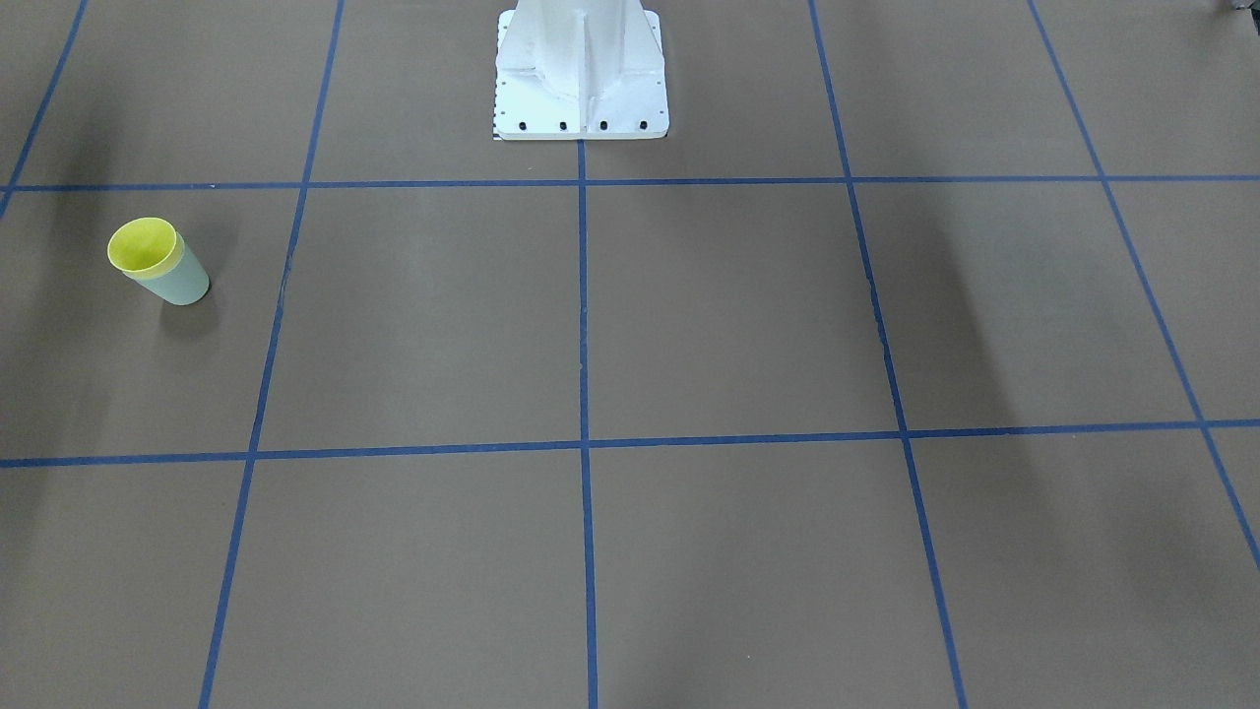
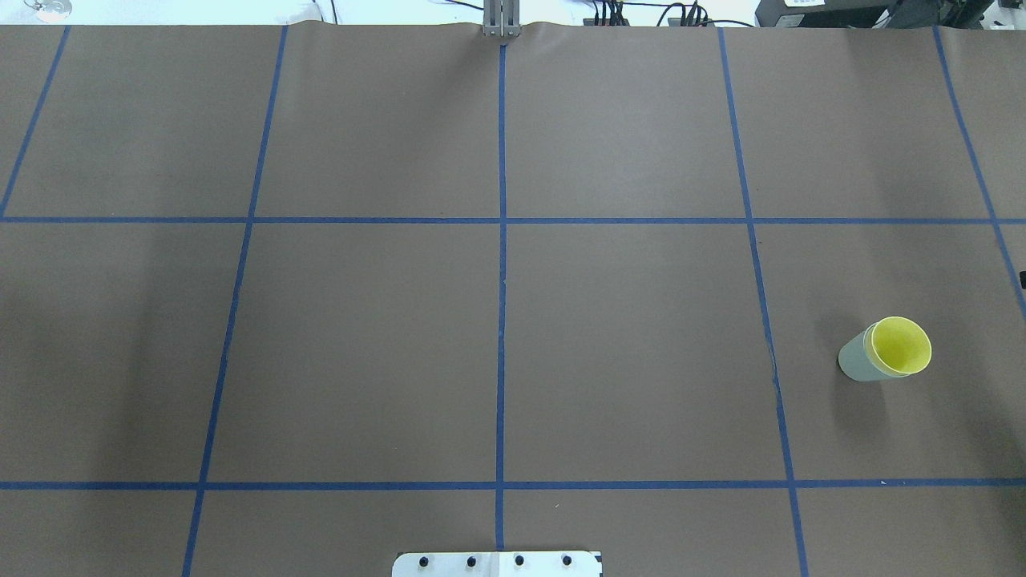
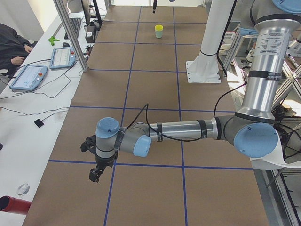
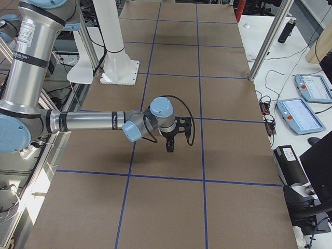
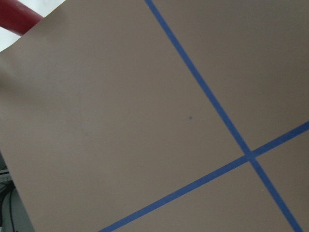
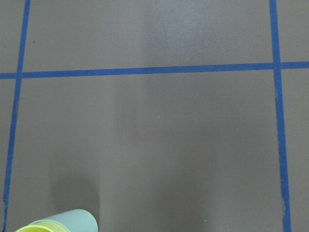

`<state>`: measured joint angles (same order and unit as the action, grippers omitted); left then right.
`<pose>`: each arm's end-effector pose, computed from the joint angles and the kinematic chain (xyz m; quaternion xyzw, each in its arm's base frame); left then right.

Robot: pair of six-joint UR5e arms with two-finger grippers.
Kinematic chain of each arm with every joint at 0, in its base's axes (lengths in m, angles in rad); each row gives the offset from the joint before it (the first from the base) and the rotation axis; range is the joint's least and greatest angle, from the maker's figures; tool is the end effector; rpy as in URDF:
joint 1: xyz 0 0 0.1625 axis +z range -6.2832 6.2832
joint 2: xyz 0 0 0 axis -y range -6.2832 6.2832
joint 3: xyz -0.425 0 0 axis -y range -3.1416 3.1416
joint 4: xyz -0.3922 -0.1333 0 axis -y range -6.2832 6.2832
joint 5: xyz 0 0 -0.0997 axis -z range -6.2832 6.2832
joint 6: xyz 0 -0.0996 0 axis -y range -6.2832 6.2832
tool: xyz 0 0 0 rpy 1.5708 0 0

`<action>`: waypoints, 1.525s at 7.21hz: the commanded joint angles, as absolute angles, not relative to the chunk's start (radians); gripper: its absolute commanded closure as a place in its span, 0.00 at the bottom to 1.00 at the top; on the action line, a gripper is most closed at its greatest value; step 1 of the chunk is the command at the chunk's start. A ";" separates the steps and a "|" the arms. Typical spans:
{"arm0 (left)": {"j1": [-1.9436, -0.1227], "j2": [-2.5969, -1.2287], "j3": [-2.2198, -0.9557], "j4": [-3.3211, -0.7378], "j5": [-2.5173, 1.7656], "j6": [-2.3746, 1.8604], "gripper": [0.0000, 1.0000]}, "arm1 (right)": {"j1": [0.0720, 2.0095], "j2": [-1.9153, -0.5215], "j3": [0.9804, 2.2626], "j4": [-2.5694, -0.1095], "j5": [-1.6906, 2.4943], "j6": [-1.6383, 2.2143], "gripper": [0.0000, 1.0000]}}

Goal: Transfer and stack yellow cup on green cup

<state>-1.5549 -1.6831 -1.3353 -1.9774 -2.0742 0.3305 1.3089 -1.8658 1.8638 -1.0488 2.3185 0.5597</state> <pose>-0.0764 -0.5583 0.6889 0.1737 0.2221 0.1999 0.9384 -0.0380 -0.3951 0.5838 0.0785 -0.4191 0.0406 0.9036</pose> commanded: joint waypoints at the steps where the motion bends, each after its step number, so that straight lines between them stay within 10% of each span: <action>1: -1.555 -1.658 -1.354 -2.003 -2.069 0.313 0.00 | 1.389 -1.865 1.765 -1.054 2.319 0.323 0.01; 7: -1.565 -1.556 -1.817 -1.389 -2.314 0.244 0.00 | 1.525 -1.817 1.796 -1.408 2.319 0.123 0.01; 11: -1.565 -1.514 -1.815 -1.402 -2.332 0.258 0.00 | 1.598 -1.712 1.822 -1.701 2.335 -0.060 0.01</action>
